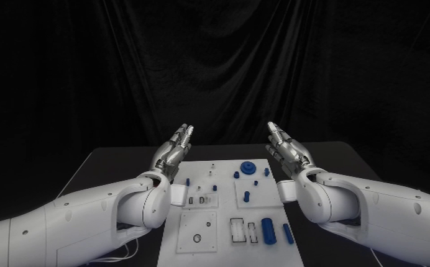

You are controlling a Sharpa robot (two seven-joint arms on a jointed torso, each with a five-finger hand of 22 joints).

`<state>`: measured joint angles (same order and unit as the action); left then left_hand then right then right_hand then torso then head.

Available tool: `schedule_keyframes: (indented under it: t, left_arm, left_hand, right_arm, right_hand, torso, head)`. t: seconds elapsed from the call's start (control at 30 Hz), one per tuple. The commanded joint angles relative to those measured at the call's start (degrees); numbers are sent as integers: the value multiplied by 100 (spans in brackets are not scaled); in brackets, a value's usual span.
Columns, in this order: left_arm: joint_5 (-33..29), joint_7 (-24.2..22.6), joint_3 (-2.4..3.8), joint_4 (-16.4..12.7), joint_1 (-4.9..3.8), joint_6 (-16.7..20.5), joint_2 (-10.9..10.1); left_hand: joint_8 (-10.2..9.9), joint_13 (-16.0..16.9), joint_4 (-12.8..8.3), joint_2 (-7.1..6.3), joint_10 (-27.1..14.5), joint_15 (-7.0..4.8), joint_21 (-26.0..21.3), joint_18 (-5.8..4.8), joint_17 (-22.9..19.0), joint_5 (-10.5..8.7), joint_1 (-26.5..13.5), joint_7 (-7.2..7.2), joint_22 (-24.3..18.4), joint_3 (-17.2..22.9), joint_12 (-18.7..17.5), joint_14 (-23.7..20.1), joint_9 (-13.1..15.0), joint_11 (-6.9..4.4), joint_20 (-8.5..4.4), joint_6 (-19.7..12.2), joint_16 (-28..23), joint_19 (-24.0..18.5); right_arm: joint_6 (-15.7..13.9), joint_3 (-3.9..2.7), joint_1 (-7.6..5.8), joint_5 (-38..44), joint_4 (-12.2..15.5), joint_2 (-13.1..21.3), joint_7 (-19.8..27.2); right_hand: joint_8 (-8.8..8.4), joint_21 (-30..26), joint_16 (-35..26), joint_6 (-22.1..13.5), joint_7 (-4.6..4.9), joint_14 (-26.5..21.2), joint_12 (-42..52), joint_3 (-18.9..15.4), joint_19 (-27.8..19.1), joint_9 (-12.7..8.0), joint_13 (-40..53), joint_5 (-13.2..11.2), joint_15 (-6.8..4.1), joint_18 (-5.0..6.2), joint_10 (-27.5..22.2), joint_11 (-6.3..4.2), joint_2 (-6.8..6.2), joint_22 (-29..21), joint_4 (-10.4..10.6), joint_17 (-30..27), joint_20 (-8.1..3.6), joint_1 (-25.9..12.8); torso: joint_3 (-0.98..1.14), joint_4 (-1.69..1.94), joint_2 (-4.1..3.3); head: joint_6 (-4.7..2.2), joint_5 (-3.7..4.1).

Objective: Assemble the parts on the task board

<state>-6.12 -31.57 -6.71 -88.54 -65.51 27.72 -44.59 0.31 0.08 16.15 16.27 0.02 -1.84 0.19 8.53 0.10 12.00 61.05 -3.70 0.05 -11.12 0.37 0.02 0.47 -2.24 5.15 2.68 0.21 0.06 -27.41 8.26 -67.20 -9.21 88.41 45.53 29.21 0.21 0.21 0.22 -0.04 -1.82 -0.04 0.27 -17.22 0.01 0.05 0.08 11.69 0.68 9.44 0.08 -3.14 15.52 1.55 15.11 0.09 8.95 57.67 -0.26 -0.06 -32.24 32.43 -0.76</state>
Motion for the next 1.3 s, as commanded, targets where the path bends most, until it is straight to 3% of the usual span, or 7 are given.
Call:
schedule_keyframes:
  t: [0.03, 0.17, 0.33, 0.57, 0.6, 0.93, 1.3]
  left_arm:
    - [-551, -487, -84, 25, -121, -1392, 19]
    - [-839, -673, -272, 63, -284, -2148, 29]
    - [-1088, -834, -434, 97, -426, -2803, 37]
    - [-1240, -932, -534, 117, -513, -3204, 42]
    - [453, -1441, -537, 476, -509, -3280, -113]
    - [519, -1543, -536, 344, -512, -3308, -323]
    - [527, -1767, -536, -8, -645, -3236, -771]
  left_hand:
    - [30, -8, 66, 49, -2, 191, -19, 175, -10, 93, 271, -22, -5, -36, -37, -2, 15, 184, 176, 35, -21, -6]
    - [64, -8, 67, 47, -2, 398, -19, 179, -10, 153, 397, 264, -5, -36, -37, -2, 43, 312, 389, 190, -21, -6]
    - [191, 114, 65, 47, 329, 868, 87, 175, 3, 141, 499, 520, 76, -46, 222, 9, 108, 928, 790, 601, 0, 77]
    - [247, 135, 67, 47, 401, 1022, 256, 167, 51, 208, 594, 679, 177, -53, 434, 97, 130, 981, 930, 806, 115, 286]
    - [248, 135, 67, 49, 401, 1035, 263, 166, 53, 237, 604, 684, 180, -50, 445, 103, 130, 984, 942, 814, 122, 296]
    - [306, 168, -349, -13, 496, 1126, 391, 182, 95, 1433, 1658, 865, 227, 436, 755, 238, 161, 1030, 1075, 1126, 274, 484]
    - [362, 243, -929, -192, 771, 1311, 701, 118, 180, 1885, 1714, 910, 343, 1483, 1327, 586, 207, 1287, 1163, 1550, 672, 974]
  right_arm:
    - [1394, 106, -145, -761, -33, 26, -198]
    - [2107, 326, -343, -1153, -74, 53, -267]
    - [2684, 503, -504, -1470, -107, 74, -323]
    - [2972, 592, -584, -1628, -124, 85, -351]
    - [3727, 592, -631, -938, -84, 538, -58]
    - [3773, 593, -683, -860, 54, 833, -41]
    - [3371, 593, -797, -465, 330, 1295, -96]
  right_hand:
    - [-21, -21, -22, 4, 79, 4, -27, -29, -1, -5, -8, 15, 40, 76, -8, 68, 2, -155, -9, -9, 41, 98]
    - [-14, -21, -22, 16, 165, 4, -27, -18, -1, 0, -8, 13, 70, 78, -8, 155, -13, -155, -38, -9, 99, 154]
    - [36, -21, -22, 95, 247, 4, -27, 3, -1, 31, -8, 26, 317, 87, -8, 226, -12, -155, -73, -9, 233, 239]
    - [126, -21, -22, 206, 353, 4, -27, 0, -1, 63, -8, 34, 530, 86, -8, 395, -48, -155, -91, -9, 346, 320]
    - [137, -20, -22, 218, 362, 4, -27, 2, 0, 67, -8, 36, 534, 87, -8, 412, -47, -154, -91, -9, 352, 326]
    - [494, 235, 93, 724, 595, 86, 223, -12, 347, 193, 74, 121, 840, 101, 72, 735, -94, 3, -159, 54, 686, 548]
    - [1156, 1751, 2046, 1342, 482, 2990, 3070, 278, 3916, 327, 584, 1492, 1032, 68, 1297, 1294, -236, 522, -1229, 807, 758, 2021]
  torso:
    - [-1, 0, -2]
    - [-1, 0, -2]
    - [-1, 0, -2]
    - [-1, 0, -2]
    - [-29, 106, -238]
    - [-71, 234, -380]
    - [-114, 307, -584]
  head:
    - [1, 0]
    - [1, 0]
    - [1, 0]
    - [1, 0]
    - [537, 105]
    - [659, 220]
    - [891, 376]
